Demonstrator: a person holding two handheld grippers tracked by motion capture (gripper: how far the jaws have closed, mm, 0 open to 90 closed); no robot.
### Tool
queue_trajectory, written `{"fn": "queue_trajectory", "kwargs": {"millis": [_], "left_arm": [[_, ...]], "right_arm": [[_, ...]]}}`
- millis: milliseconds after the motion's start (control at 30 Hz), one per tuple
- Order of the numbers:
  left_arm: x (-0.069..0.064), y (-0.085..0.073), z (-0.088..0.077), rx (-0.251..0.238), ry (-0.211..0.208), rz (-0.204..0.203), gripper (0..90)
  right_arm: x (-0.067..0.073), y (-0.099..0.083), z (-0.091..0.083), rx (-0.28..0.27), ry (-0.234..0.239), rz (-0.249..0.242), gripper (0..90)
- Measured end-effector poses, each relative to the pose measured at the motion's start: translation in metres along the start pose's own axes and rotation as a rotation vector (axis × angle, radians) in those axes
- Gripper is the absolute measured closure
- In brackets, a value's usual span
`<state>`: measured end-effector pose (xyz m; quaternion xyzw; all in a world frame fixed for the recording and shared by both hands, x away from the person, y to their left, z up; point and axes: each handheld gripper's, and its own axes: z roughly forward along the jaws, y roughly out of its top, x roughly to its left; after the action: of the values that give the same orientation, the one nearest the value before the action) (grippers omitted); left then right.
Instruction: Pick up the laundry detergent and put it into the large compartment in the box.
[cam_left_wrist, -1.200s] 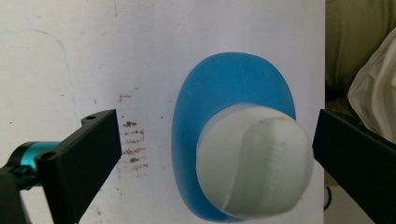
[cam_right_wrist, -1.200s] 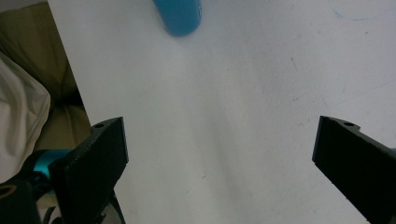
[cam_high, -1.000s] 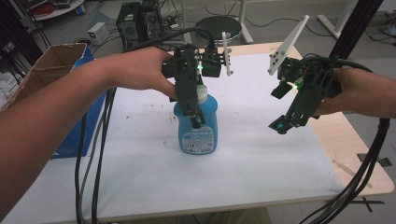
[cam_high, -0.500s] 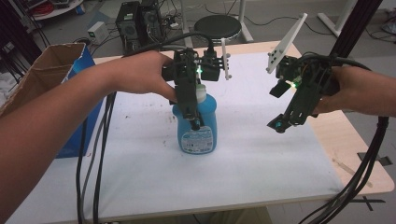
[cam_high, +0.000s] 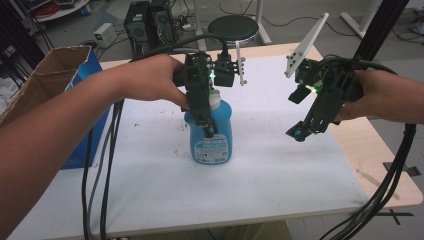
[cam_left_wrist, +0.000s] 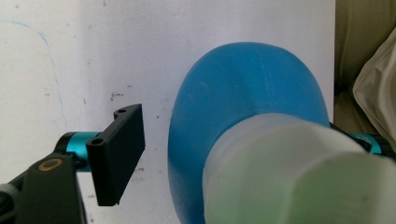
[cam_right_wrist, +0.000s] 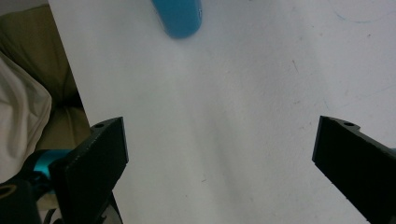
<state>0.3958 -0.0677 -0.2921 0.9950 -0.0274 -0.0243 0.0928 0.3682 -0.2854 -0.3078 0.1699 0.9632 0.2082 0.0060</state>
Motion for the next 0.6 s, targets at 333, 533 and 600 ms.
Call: {"fn": "queue_trajectory", "kwargs": {"millis": [333,533,600], "left_arm": [[-0.0005,0.0005,-0.0003,0.002,-0.007,0.008,25.2],[-0.002,-0.0003,-0.0022,-0.01,-0.013,0.013,32.2],[-0.002,-0.0002,-0.0028,-0.01,-0.017,0.02,34.0]], "right_arm": [[0.0001,-0.0003,-0.0003,0.001,0.001,0.003,2.5],[0.0002,0.0006,0.0004,0.001,0.005,0.003,2.5],[0.0003,0.0008,0.0006,0.002,0.005,0.001,2.5]]}}
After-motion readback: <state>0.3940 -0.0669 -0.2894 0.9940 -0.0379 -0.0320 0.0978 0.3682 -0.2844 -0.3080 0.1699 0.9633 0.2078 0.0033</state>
